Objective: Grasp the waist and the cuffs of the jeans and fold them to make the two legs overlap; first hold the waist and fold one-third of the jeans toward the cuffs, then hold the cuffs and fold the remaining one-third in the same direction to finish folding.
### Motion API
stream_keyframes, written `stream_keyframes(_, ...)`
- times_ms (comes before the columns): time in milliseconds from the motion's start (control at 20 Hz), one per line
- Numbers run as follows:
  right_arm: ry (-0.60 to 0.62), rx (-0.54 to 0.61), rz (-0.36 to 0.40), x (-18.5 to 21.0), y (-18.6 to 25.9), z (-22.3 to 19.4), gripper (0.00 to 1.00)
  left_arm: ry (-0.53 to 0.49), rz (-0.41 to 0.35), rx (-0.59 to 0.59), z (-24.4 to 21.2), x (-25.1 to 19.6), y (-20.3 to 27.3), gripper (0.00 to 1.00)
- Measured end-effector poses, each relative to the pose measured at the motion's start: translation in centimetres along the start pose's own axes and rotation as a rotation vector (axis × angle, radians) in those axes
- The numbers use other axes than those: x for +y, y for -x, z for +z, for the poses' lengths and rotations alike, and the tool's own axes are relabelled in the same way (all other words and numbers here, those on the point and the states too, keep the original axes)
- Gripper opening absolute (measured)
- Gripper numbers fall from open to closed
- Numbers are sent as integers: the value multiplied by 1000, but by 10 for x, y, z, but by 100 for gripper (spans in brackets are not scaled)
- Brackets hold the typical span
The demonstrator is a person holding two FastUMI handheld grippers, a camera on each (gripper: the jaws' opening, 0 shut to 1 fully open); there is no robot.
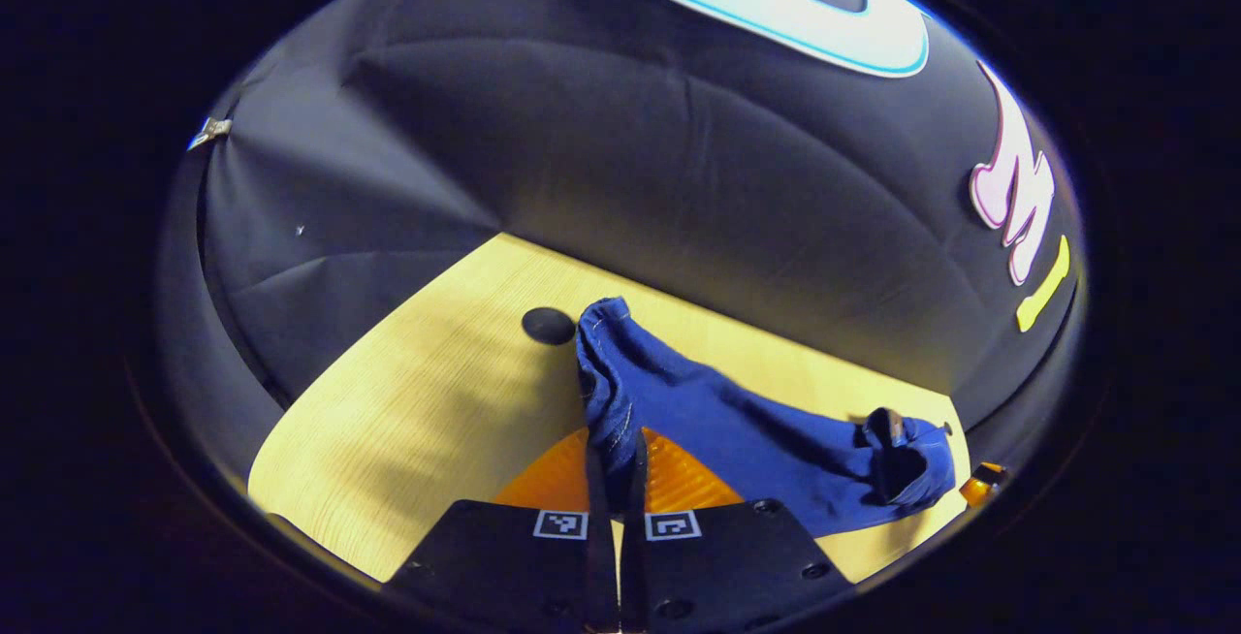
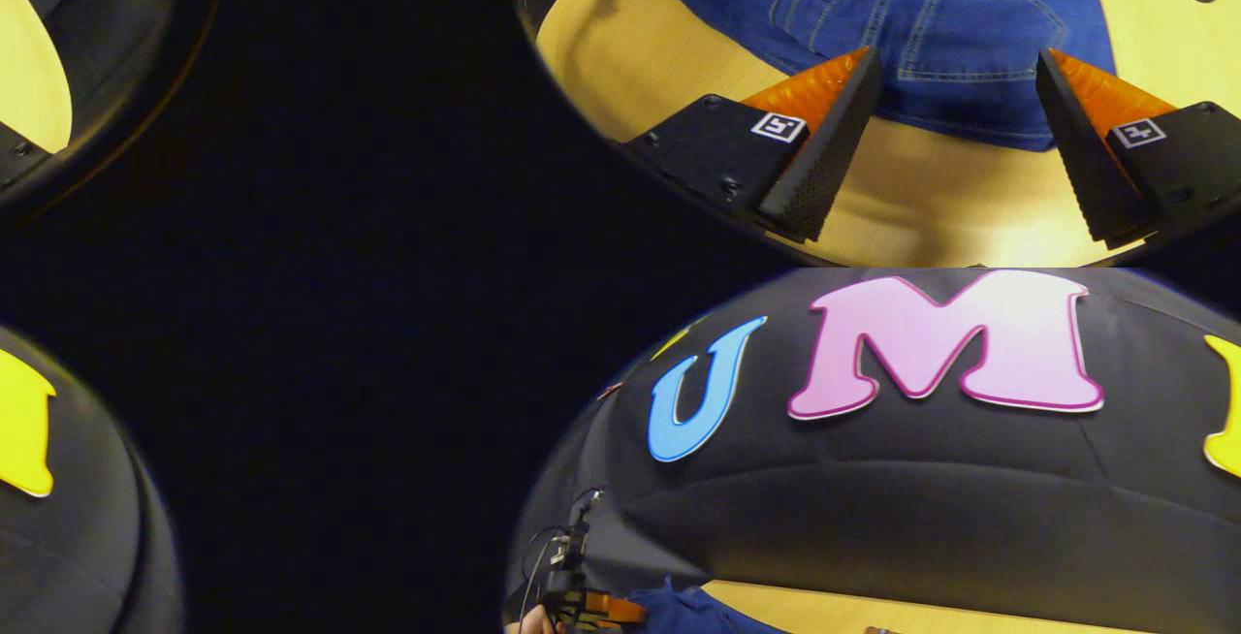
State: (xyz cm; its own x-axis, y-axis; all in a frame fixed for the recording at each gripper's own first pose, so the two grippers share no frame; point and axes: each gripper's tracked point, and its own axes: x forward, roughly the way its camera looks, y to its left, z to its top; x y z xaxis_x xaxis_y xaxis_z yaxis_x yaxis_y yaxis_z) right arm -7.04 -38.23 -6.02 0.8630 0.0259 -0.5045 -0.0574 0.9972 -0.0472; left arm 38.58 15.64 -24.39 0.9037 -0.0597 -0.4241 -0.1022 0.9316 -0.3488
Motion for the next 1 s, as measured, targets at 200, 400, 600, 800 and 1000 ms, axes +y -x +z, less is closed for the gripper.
stream_keyframes(200, -26, 15, -58, -36, 21, -1, 98, -6, -63, -60, 28, -54, 19, 7)
stream_keyframes(400, -51, -5, -124, -75, 44, 13, 98, -70, -145, -69, 48, -142, 56, 7)
stream_keyframes(600, -99, -37, -200, -117, 67, 25, 98, -180, -228, -52, 44, -254, 71, 7)
stream_keyframes(800, -135, -57, -286, -161, 93, 24, 98, -227, -359, -9, 19, -363, 62, 7)
stream_keyframes(1000, -187, -50, -373, -200, 124, 3, 98, -265, -463, 87, -40, -444, 30, 7)
